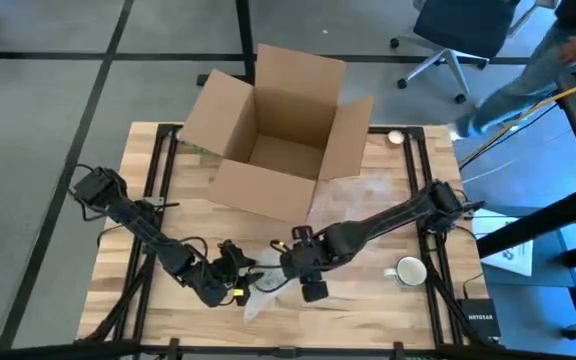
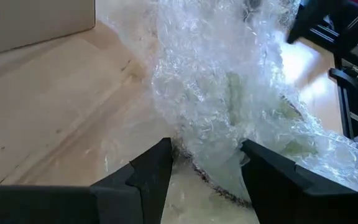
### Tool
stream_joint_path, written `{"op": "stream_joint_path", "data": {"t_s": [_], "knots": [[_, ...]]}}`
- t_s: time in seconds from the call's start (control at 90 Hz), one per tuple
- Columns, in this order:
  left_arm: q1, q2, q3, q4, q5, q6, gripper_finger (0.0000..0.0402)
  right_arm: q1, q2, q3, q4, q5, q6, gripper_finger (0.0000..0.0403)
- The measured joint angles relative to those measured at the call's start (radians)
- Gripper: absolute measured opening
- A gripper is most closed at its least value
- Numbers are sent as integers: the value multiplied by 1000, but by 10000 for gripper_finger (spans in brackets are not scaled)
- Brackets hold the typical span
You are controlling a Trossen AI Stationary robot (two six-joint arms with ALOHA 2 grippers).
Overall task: Wrap mug
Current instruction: Wrap the green mug with bubble wrap
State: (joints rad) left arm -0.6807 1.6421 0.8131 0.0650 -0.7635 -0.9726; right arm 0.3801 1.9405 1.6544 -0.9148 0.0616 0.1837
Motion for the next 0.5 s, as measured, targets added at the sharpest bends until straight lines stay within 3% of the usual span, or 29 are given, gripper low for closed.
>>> {"op": "stream_joint_path", "data": {"t_s": [0.2,0.3,0.5], "knots": [[0,0,0,4,-1,0,170,0,-59,-247,320,32,18,156],[0,0,-1,16,-3,0,170,8,-64,-261,408,32,18,156],[1,1,-1,37,-3,16,170,27,-74,-260,419,32,5,156]]}}
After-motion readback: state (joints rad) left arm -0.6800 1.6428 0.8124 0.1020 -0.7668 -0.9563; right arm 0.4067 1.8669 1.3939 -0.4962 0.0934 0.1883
